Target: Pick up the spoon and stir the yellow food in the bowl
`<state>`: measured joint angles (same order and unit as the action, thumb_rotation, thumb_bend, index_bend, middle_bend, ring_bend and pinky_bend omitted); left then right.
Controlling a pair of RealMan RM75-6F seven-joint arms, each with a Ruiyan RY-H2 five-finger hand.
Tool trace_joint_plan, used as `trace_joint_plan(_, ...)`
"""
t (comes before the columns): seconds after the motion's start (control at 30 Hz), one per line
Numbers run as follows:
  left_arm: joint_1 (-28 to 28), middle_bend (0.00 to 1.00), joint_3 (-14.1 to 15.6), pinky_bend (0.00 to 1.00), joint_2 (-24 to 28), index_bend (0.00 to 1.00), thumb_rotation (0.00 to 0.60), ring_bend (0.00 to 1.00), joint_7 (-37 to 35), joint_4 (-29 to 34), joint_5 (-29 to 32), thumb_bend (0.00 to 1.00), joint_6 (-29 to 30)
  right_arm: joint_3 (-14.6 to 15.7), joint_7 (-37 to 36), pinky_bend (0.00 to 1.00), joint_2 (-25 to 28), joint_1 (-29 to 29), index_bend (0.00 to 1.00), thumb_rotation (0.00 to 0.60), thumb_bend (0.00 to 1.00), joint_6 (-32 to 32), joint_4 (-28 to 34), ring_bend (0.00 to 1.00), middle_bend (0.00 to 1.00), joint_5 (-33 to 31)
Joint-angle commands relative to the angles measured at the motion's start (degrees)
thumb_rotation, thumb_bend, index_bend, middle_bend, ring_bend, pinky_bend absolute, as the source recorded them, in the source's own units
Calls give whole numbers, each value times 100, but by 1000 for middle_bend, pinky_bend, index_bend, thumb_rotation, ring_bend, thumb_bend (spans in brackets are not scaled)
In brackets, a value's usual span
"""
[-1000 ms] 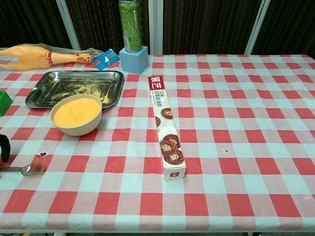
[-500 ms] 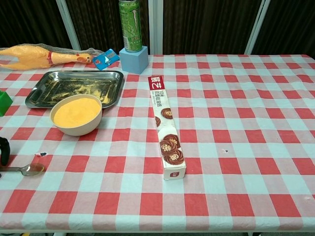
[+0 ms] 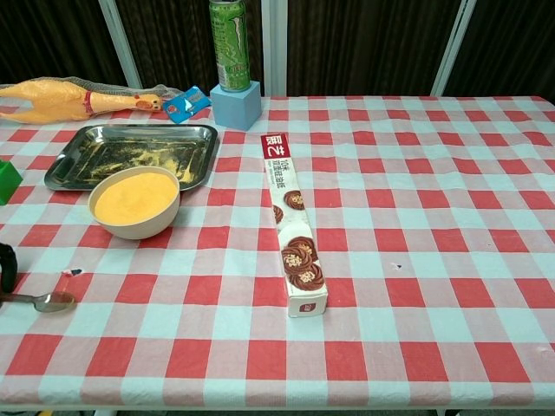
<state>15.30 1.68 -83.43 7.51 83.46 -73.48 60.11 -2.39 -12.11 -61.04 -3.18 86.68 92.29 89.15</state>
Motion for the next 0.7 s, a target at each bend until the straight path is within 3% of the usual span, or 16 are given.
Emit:
trace_joint_plan(0.03, -14, 869, -5, 977, 7, 608, 600, 862, -7, 10, -33, 411, 65, 1, -4, 0, 2, 8, 0, 600, 247, 17, 1, 0, 123, 9)
trace_joint_plan(0.43, 63, 873, -312, 976, 461, 612, 600, 863, 529, 445, -402, 407, 806, -46, -28, 0, 60, 51, 0, 600, 247, 162, -13, 0, 124, 36)
trace_joint_plan(0.7, 673, 877, -825, 977, 627, 612, 600, 863, 770, 682, -285, 405, 417, -68, -31, 0, 100, 49, 0, 600, 247, 200, -10, 0, 124, 62)
